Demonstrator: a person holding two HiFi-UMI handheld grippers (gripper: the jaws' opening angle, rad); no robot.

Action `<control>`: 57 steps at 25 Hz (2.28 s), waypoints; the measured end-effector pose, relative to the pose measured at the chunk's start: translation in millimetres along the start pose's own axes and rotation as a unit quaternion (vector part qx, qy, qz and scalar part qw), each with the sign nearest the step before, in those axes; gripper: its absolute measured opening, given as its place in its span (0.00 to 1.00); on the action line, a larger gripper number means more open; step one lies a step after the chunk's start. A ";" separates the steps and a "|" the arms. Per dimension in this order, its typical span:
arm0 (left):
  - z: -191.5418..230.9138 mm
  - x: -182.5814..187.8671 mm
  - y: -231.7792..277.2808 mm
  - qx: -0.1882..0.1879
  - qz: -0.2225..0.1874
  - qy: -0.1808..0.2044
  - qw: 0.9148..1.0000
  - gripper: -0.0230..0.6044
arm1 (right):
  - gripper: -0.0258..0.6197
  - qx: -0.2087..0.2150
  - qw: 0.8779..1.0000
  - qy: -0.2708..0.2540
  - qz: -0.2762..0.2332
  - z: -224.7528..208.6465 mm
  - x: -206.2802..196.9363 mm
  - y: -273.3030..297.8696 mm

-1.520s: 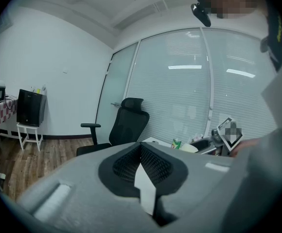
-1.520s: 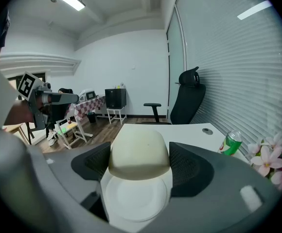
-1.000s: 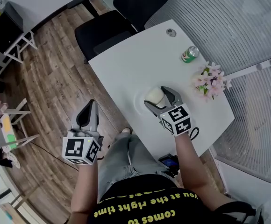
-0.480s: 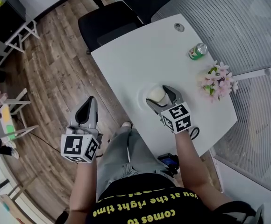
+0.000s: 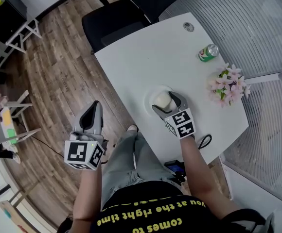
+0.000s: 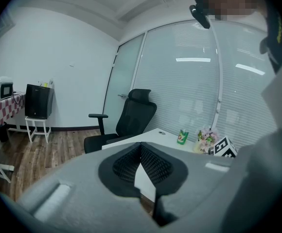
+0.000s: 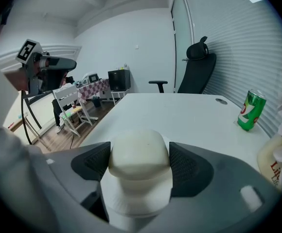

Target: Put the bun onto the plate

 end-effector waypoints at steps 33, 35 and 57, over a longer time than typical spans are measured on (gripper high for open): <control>1.2 4.1 13.8 -0.014 0.001 0.006 1.000 0.04 | 0.64 0.007 0.999 -0.016 0.029 -2.9 2.4 12.9; 0.9 5.5 12.7 -0.014 0.000 0.007 1.000 0.04 | 0.63 0.009 1.000 -0.014 0.018 -1.8 6.9 8.2; -13.3 21.2 -8.4 -0.029 -0.033 0.021 0.999 0.04 | 0.05 -0.018 0.992 0.020 -0.121 -7.2 43.7 -81.3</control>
Point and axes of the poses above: the fingertips, and each gripper's own axes: y forward along the fingers, z to its left, x out of its top, the point moved 10 cm from there along -y, backward along the fingers, and after that the axes turned 13 degrees about y, right-handed, at the moved point
